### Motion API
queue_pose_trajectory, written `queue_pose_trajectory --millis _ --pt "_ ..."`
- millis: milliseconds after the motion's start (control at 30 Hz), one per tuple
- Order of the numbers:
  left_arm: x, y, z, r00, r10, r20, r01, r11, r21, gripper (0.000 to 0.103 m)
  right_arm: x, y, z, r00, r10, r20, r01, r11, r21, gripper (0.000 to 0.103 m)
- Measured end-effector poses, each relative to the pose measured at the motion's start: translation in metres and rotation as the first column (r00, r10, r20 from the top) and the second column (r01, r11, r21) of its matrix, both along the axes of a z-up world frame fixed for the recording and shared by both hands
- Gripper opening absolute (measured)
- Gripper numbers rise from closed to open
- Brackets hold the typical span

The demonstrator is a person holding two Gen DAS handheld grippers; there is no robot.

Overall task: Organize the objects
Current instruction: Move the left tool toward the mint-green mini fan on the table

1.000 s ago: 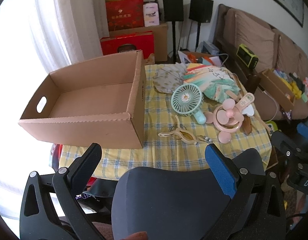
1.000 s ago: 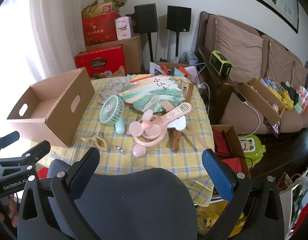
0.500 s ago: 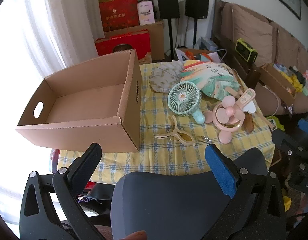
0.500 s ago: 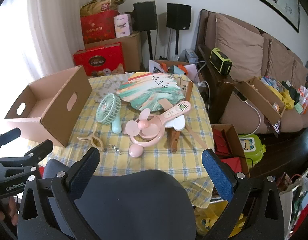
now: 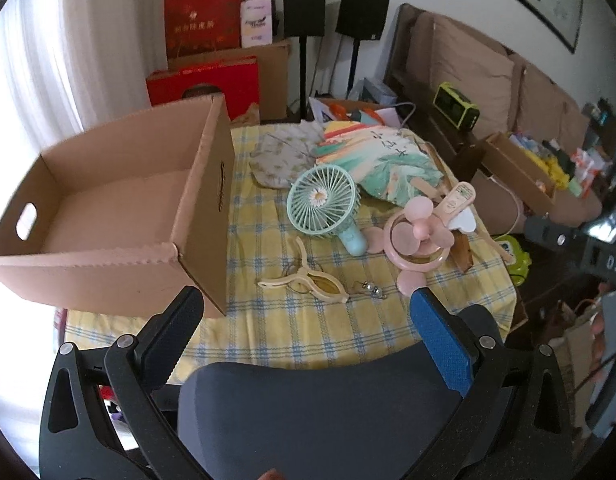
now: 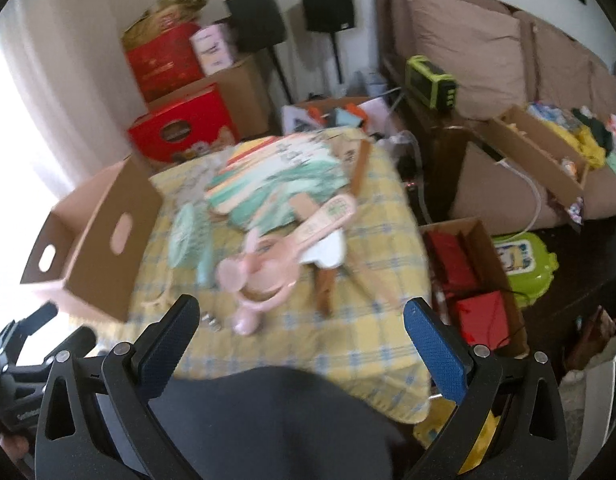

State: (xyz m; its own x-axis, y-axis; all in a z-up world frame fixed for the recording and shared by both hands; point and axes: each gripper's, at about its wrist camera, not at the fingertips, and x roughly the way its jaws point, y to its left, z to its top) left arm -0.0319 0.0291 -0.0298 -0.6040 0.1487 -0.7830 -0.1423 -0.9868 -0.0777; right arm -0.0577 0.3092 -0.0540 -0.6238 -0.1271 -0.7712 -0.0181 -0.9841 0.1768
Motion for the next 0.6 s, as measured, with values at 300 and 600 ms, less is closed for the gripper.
queue_pose_trajectory --millis 300,600 --pt "-0.017 0.01 -0.023 0.997 -0.054 0.064 0.051 0.998 0.035 0.103 -0.022 0.031 -0.004 1.0 -0.029 -0.001 0.028 0.996 -0.085 0.103" --pt "-0.038 0.031 -0.026 0.991 -0.125 0.046 0.118 0.984 0.135 0.103 -0.053 0.044 -0.018 1.0 -0.02 0.018 0.022 0.988 -0.152 0.098"
